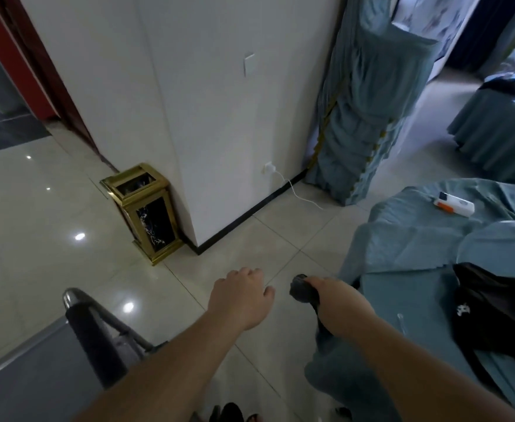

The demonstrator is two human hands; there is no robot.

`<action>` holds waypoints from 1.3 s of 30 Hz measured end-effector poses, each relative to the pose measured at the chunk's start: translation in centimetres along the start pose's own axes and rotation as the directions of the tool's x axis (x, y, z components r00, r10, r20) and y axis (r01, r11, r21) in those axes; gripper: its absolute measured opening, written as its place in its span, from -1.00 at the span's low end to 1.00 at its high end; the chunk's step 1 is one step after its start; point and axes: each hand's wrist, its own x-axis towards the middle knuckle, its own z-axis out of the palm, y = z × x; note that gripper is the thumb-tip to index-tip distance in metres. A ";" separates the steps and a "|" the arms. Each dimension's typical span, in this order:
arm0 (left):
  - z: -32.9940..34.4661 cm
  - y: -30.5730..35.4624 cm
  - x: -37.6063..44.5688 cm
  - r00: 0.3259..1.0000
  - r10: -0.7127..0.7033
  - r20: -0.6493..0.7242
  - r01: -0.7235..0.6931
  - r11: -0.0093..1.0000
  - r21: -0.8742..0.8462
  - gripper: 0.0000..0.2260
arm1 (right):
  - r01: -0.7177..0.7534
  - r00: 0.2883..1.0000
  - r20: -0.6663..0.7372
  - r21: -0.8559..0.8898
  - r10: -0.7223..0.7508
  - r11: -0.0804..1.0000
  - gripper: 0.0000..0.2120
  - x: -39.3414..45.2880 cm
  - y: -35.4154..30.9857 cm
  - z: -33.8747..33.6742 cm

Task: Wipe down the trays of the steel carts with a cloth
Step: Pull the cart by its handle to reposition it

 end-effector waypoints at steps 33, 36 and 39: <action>-9.0 -39.5 19.2 0.329 -0.944 -0.032 0.909 0.325 -0.261 -0.47 | 0.965 0.257 0.384 -0.053 -0.887 0.257 -0.60 50.3 -50.3 -7.4; -9.3 -45.7 19.3 0.277 -0.961 0.016 0.916 0.259 -0.306 -0.48 | 0.973 0.224 0.395 -0.039 -0.891 0.228 -0.55 51.3 -57.6 -6.0; -10.3 -51.1 18.7 0.243 -0.967 0.071 0.929 0.211 -0.304 -0.49 | 0.971 0.231 0.442 -0.049 -0.866 0.235 -0.53 52.6 -63.4 -5.0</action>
